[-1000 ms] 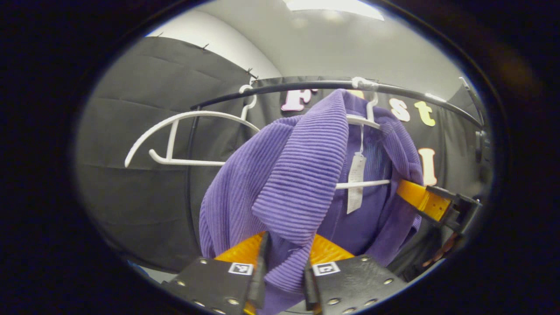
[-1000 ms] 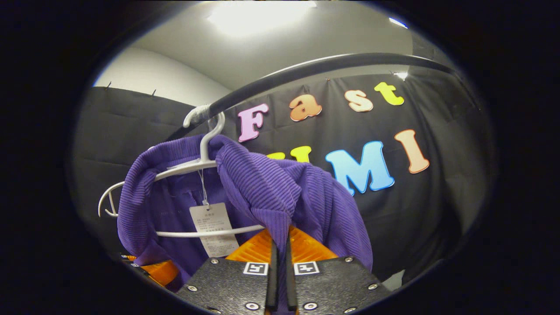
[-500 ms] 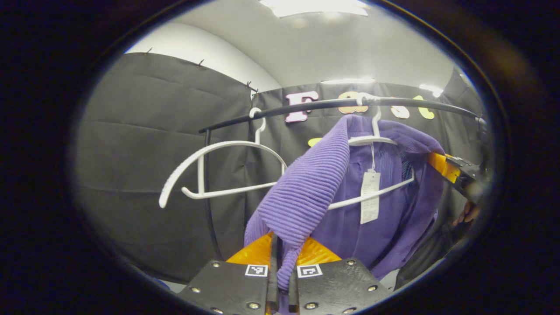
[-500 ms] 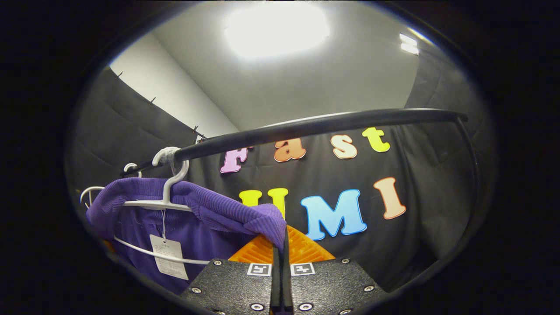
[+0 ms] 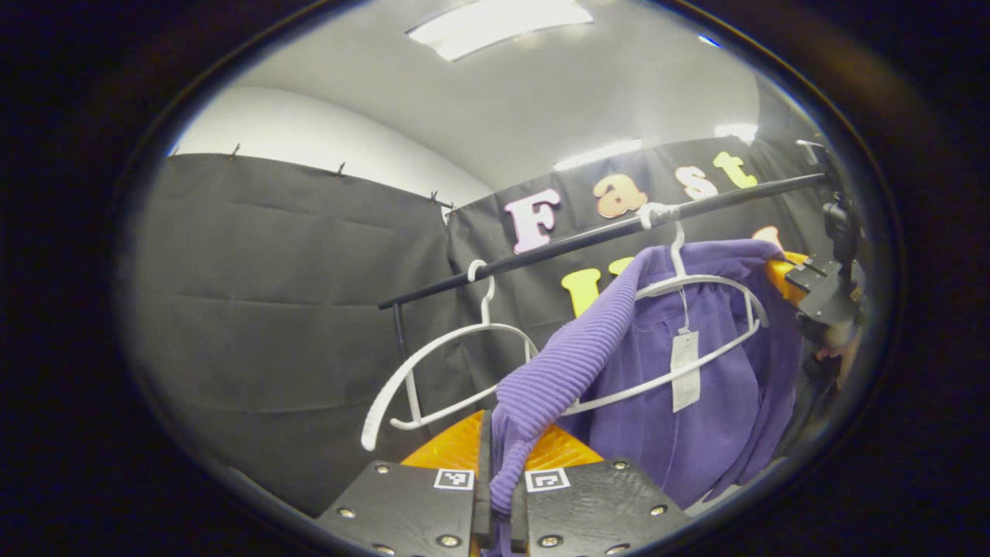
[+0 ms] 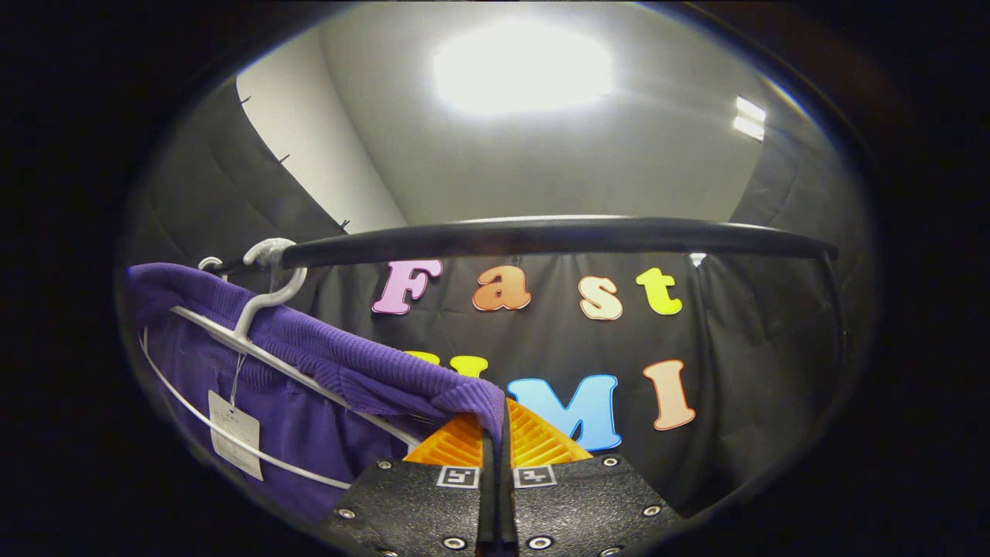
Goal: Grasp the clothes on the hanger with both hands and then place them into the laundry hamper below.
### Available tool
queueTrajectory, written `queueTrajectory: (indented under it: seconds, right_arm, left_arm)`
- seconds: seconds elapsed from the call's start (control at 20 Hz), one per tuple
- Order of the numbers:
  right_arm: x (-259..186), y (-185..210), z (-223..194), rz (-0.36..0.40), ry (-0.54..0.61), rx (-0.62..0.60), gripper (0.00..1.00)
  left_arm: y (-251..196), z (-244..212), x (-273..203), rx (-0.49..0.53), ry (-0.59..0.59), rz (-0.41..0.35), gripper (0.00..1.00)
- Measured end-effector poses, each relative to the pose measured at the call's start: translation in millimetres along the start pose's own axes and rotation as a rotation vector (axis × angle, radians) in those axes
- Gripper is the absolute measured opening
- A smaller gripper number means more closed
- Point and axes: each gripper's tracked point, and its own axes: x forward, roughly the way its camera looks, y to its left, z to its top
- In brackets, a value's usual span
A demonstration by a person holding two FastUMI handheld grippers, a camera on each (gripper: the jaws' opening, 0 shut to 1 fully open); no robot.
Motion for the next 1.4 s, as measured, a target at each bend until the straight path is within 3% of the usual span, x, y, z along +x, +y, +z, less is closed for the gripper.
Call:
queueTrajectory:
  seconds: [0.1,0.25,0.3,0.35,0.4,0.45,0.5,0.55,0.65,0.75,0.85,1.1,1.15,1.25,1.35,1.4]
  right_arm:
    - [12,-2,-12,0.006,0.013,0.010,0.01]
    - [27,6,-26,0.043,0.046,0.047,0.01]
    - [32,8,-30,0.061,0.056,0.050,0.02]
    - [34,9,-34,0.080,0.065,0.058,0.01]
    - [38,11,-38,0.098,0.073,0.070,0.01]
    - [41,13,-41,0.115,0.078,0.076,0.02]
    - [42,13,-43,0.123,0.079,0.074,0.02]
    - [40,12,-43,0.125,0.076,0.062,0.02]
    - [35,10,-47,0.127,0.086,0.044,0.02]
    - [30,12,-49,0.143,0.106,0.062,0.02]
    - [28,10,-53,0.151,0.117,0.070,0.02]
    - [22,13,-71,0.177,0.174,0.099,0.02]
    - [19,13,-75,0.183,0.191,0.117,0.02]
    - [20,14,-87,0.182,0.226,0.158,0.02]
    - [21,14,-103,0.169,0.271,0.199,0.02]
    - [20,14,-107,0.161,0.285,0.221,0.03]
  left_arm:
    - [0,-2,2,0.003,0.009,-0.019,0.14]
    - [-9,-1,-6,-0.024,0.033,-0.088,0.09]
    - [-11,2,-11,-0.024,0.032,-0.114,0.14]
    - [-10,8,-16,-0.012,0.023,-0.136,0.05]
    - [-6,15,-20,0.009,0.009,-0.146,0.09]
    - [-5,20,-20,0.032,-0.002,-0.151,0.05]
    - [-1,27,-18,0.051,-0.020,-0.145,0.14]
    - [-2,33,-17,0.068,-0.032,-0.143,0.14]
    - [1,41,-10,0.092,-0.043,-0.147,0.05]
    - [13,51,2,0.101,-0.063,-0.151,0.09]
    - [24,55,21,0.094,-0.054,-0.181,0.04]
    - [29,40,56,0.028,-0.022,-0.239,0.14]
    - [25,34,61,0.024,-0.011,-0.249,0.09]
    - [16,20,67,0.012,0.012,-0.273,0.14]
    - [13,6,69,0.003,0.031,-0.292,0.14]
    - [11,4,69,-0.002,0.024,-0.298,0.09]
